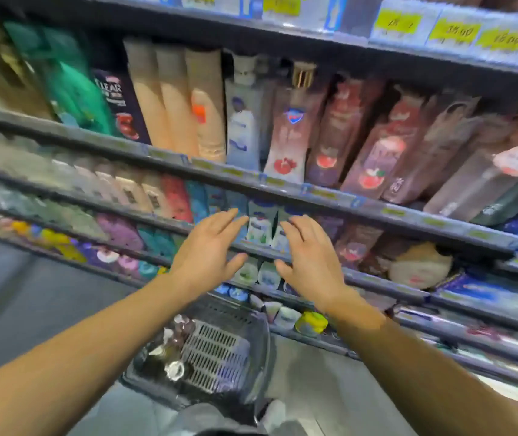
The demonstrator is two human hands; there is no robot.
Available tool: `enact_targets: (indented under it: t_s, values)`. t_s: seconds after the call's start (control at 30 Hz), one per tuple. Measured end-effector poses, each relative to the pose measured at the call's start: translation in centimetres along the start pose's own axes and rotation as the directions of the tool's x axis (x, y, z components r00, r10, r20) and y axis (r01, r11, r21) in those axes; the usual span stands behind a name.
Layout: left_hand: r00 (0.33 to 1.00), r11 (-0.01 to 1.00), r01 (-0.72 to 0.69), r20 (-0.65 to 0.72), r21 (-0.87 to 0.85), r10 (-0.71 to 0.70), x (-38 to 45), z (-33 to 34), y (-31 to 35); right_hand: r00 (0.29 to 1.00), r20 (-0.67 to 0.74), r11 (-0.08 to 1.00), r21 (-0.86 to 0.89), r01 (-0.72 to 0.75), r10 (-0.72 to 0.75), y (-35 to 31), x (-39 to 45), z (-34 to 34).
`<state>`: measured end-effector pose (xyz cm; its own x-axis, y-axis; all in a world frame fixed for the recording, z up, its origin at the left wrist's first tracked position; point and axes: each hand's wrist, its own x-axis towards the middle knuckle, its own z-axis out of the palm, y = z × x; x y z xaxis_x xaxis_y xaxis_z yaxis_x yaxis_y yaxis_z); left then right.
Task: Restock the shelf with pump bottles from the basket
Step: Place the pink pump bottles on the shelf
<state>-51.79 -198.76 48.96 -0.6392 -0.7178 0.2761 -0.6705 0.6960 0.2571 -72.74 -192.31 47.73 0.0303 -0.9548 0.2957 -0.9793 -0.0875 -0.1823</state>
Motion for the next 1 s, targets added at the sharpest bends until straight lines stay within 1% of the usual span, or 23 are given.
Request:
enact_targets:
  t_s: [0.1,0.17,0.37,0.47,0.53,0.57,0.63,0.7,0.77,0.83,0.9,0.97,1.0]
  values:
    - [0.987,0.995,0.094,0.131,-0.039,-0.088,-4.0,3.3,-2.7,0.992,0.125,0.999,0.053,0.003,-0.009,-2.0,-1.4,4.8]
    - [0.964,0.984,0.168,0.221,-0.062,-0.151,-6.6,5.4,-4.5,0.974,0.226,0.997,0.074,0.003,-0.02,-3.3,-2.2,7.8]
    - [0.86,0.921,0.384,0.39,-0.069,-0.329,-14.0,12.5,-10.6,0.912,0.406,0.989,0.149,-0.008,-0.054,-6.4,-5.0,17.6]
    - [0.79,0.867,0.496,0.439,-0.051,-0.427,-17.3,16.5,-14.1,0.861,0.507,0.98,0.191,-0.055,-0.05,-7.3,-6.2,23.5]
    - [0.749,0.831,0.555,0.456,-0.038,-0.48,-19.1,19.5,-16.2,0.834,0.551,0.983,0.172,-0.067,-0.039,-8.0,-6.7,27.3]
    - [0.717,0.803,0.595,0.464,-0.02,-0.52,-19.9,21.0,-17.4,0.813,0.582,0.984,0.159,-0.083,-0.026,-8.2,-6.8,29.1]
    - [0.615,0.726,0.688,0.516,0.018,-0.596,-21.4,24.2,-19.4,0.763,0.647,0.982,0.153,-0.111,-0.015,-8.8,-7.2,33.3]
    - [0.578,0.689,0.724,0.54,0.006,-0.612,-22.8,27.7,-21.5,0.726,0.688,0.979,0.161,-0.122,-0.022,-8.9,-7.7,37.8]
    - [0.567,0.663,0.749,0.523,-0.005,-0.636,-24.1,31.2,-23.6,0.689,0.724,0.974,0.172,-0.148,-0.023,-9.1,-8.1,42.3]
    - [0.606,0.686,0.727,0.476,-0.008,-0.637,-25.2,34.9,-25.5,0.656,0.754,0.968,0.181,-0.172,-0.024,-9.4,-8.1,46.8]
    - [0.645,0.707,0.706,0.431,-0.022,-0.631,-26.5,38.7,-27.3,0.658,0.752,0.969,0.189,-0.159,-0.039,-9.7,-8.0,51.5]
    - [0.635,0.705,0.708,0.468,-0.036,-0.614,-27.2,42.4,-29.1,0.659,0.751,0.969,0.199,-0.145,-0.055,-10.0,-7.9,56.3]
    - [0.601,0.686,0.727,0.5,-0.019,-0.623,-27.4,44.2,-29.9,0.654,0.753,0.968,0.207,-0.145,-0.063,-10.2,-7.8,58.6]
